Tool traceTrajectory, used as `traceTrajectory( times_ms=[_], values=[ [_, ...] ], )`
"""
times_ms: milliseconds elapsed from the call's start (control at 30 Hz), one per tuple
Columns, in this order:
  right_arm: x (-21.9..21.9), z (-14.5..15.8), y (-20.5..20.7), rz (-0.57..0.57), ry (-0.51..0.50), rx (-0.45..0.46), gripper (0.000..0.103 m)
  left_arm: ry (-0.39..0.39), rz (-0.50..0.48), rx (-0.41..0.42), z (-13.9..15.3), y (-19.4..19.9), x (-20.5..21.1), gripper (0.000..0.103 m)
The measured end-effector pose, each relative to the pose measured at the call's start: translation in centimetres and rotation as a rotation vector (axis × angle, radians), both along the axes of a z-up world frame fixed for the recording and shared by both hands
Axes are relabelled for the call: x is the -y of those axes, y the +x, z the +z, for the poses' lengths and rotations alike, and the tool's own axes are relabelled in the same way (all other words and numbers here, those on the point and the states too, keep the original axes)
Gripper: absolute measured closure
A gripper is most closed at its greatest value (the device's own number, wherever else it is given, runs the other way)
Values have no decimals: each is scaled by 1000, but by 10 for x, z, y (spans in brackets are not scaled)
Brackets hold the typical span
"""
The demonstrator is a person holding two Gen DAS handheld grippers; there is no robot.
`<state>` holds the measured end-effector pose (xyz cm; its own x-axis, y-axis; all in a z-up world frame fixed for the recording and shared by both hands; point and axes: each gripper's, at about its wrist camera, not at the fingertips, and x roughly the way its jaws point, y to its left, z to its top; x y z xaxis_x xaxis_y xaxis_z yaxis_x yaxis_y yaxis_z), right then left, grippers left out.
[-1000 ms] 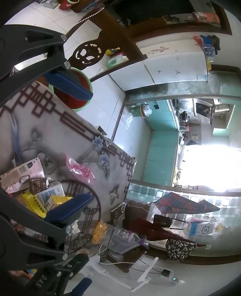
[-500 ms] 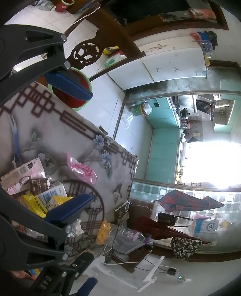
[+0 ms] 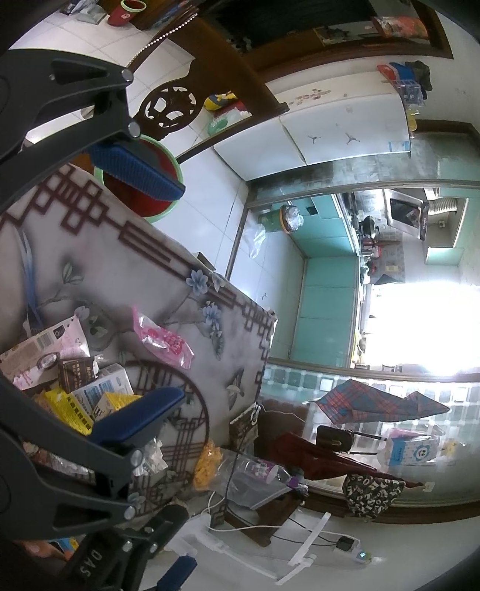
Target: Collect trash
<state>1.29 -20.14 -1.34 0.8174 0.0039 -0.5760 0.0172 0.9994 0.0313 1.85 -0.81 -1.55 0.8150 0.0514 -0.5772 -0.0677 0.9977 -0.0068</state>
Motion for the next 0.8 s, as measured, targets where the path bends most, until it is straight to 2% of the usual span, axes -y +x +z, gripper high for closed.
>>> traceTrajectory(
  times_ms=[800],
  values=[
    [3, -3, 1, 1, 13, -25, 7, 21, 16, 0, -4, 0, -4, 4]
  ],
)
